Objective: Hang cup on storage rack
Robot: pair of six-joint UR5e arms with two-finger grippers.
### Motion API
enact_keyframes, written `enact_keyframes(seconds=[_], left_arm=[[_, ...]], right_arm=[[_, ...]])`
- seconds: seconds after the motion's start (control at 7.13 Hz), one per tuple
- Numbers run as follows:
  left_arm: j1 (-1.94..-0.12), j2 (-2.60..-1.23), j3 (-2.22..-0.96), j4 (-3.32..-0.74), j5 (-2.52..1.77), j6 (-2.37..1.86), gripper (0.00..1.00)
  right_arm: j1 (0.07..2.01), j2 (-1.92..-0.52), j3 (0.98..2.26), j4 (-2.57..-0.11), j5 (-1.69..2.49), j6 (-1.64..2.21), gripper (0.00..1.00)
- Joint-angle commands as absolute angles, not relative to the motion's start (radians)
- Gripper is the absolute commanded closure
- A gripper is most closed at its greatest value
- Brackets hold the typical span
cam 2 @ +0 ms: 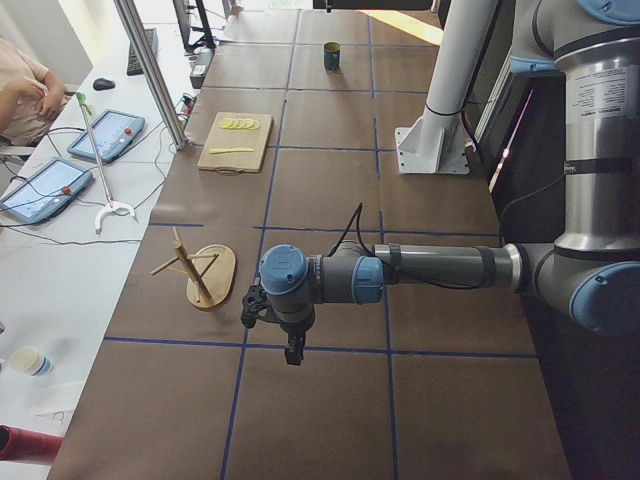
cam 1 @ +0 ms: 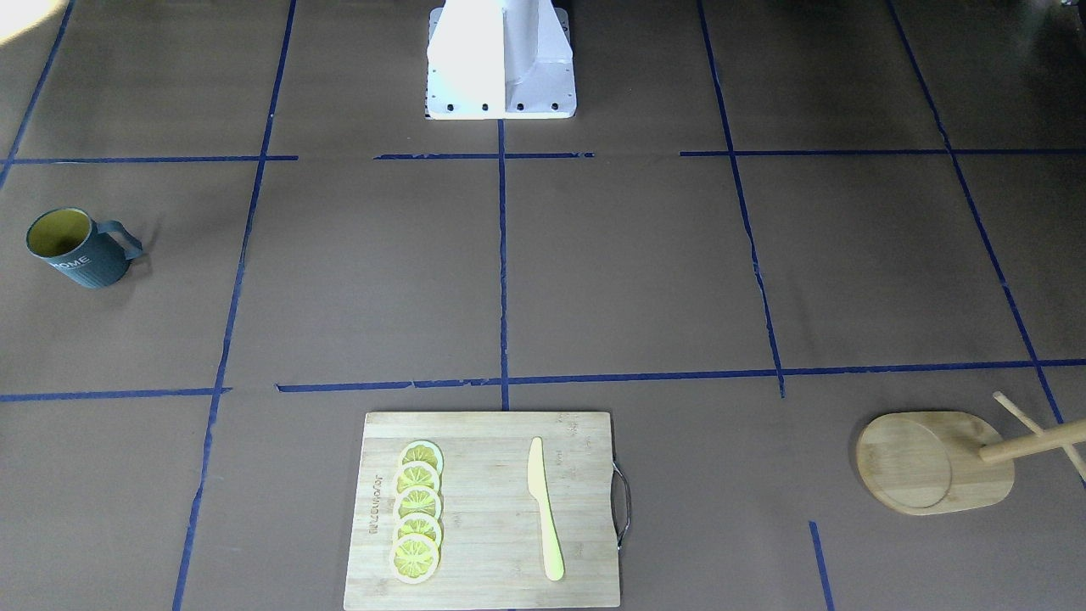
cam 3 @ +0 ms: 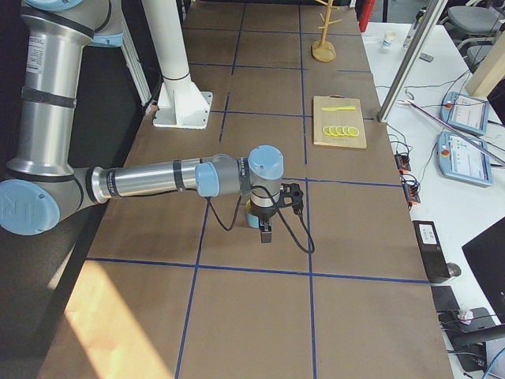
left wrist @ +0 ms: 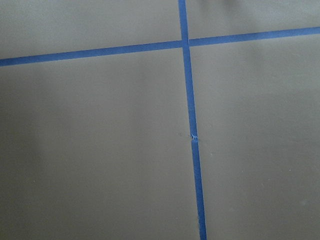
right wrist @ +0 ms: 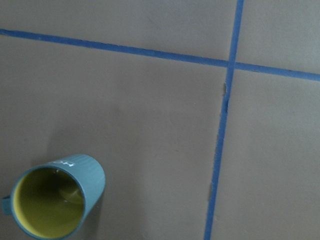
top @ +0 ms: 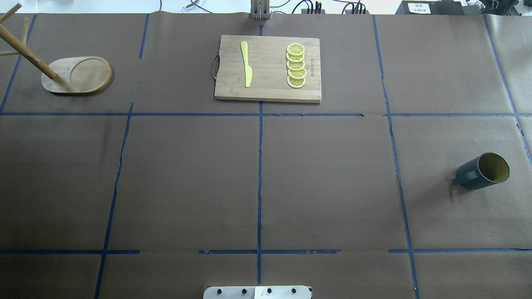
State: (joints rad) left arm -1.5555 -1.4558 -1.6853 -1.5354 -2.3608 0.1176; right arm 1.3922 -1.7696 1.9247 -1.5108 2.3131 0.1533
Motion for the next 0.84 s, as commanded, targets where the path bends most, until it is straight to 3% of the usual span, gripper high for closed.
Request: enact_keyframes(seconds=[0.0,0.7], left_arm=[[-1.554,-1.456,-1.686,-1.536,-2.361,0.118,0.00],[-1.555,-1.456,-1.686,-1.536,-2.361,0.118,0.00]], right_arm=[[1.265,-1.789,1.905,-1.283,2.304,0.442,0.00],[1.097,-1.809,1.753,-1.022,2.264,0.606,0.04]])
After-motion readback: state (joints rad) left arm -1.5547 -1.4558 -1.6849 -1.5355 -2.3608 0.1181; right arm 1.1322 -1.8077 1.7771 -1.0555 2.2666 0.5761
